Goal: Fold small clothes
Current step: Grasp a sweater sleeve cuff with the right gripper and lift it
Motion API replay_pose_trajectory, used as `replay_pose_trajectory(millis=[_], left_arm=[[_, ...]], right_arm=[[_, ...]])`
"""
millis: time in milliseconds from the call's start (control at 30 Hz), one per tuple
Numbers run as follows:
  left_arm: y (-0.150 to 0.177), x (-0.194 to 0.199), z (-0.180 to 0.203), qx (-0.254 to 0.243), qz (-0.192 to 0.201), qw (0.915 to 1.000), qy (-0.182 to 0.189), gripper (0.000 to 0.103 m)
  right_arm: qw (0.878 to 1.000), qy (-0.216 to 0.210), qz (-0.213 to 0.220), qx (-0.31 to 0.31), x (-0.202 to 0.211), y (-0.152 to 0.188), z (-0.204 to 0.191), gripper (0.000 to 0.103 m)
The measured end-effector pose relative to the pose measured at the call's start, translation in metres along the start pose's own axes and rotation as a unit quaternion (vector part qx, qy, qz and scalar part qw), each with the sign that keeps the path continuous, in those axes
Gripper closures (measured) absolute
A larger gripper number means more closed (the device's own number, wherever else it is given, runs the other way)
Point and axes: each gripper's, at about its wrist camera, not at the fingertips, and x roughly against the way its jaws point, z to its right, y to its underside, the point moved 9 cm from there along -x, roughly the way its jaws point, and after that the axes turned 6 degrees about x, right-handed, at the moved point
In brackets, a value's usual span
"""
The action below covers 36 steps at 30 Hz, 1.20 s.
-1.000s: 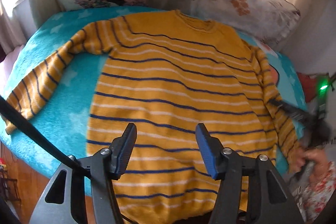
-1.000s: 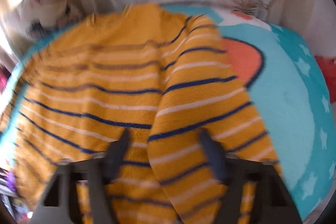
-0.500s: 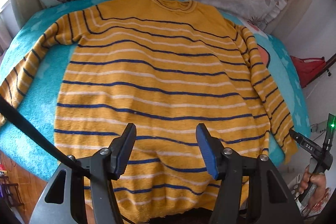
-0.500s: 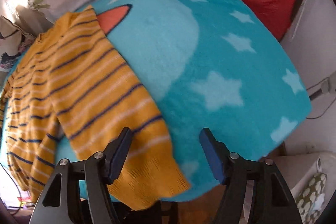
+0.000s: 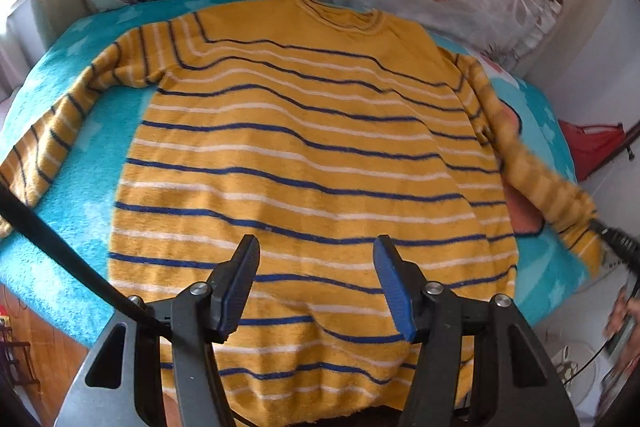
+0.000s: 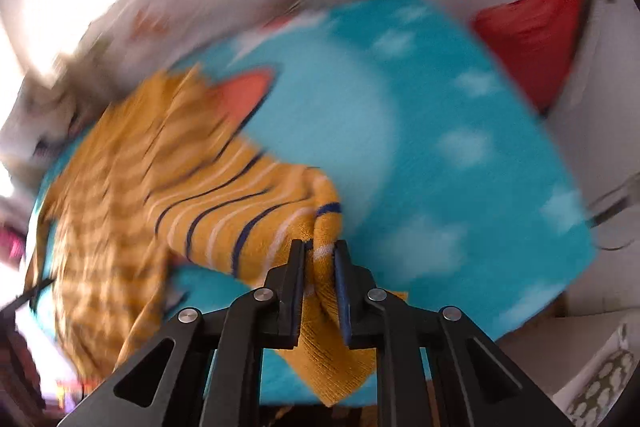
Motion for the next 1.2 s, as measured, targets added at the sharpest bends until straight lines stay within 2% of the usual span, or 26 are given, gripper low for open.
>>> replay_pose_trajectory(millis=[133, 233, 300, 367, 467, 567, 700, 800, 933, 1033, 1200], left_arm=[[-0.005, 0.005, -0.025, 0.020, 0.009, 0.9997, -0.014, 0.045], [-0.007, 0.007, -0.043, 0.035, 0.010, 0.9991, -0.022, 0.045], [-0.008, 0.009, -0.055, 0.043, 0.011, 0.9987, -0.026, 0.045], [-0.009, 0.011, -0.065, 0.049, 0.012, 0.9983, -0.029, 0.045], [-0.010, 0.012, -0.079, 0.055, 0.012, 0.9979, -0.031, 0.045], [-0.013, 0.013, -0.091, 0.059, 0.011, 0.9977, -0.030, 0.045], [-0.018, 0.017, -0.110, 0.060, 0.014, 0.9976, -0.031, 0.045], [-0.020, 0.020, -0.127, 0.063, 0.016, 0.9973, -0.035, 0.045], [-0.021, 0.020, -0.159, 0.084, 0.012, 0.9956, -0.040, 0.045], [-0.020, 0.019, -0.181, 0.100, 0.010, 0.9940, -0.044, 0.045], [-0.020, 0.016, -0.210, 0.122, 0.006, 0.9913, -0.050, 0.045]], right_arm=[[0.995, 0.098, 0.011, -0.034, 0.008, -0.039, 0.076, 0.089], [0.993, 0.109, 0.012, -0.048, 0.007, -0.057, 0.086, 0.089], [0.992, 0.118, 0.017, -0.026, 0.007, -0.066, 0.067, 0.089], [0.994, 0.103, 0.018, -0.006, 0.002, -0.072, 0.037, 0.089], [0.998, 0.057, 0.018, 0.025, -0.007, -0.076, -0.024, 0.089], [0.999, -0.012, 0.019, 0.047, -0.015, -0.085, -0.101, 0.089], [0.991, -0.105, 0.007, 0.078, -0.028, -0.087, -0.214, 0.089], [0.982, -0.148, -0.008, 0.113, -0.041, -0.081, -0.293, 0.089], [0.971, -0.178, -0.029, 0.157, -0.062, -0.068, -0.382, 0.089], [0.962, -0.198, -0.048, 0.180, -0.078, -0.059, -0.431, 0.089], [0.954, -0.180, -0.083, 0.226, -0.123, -0.049, -0.496, 0.088]])
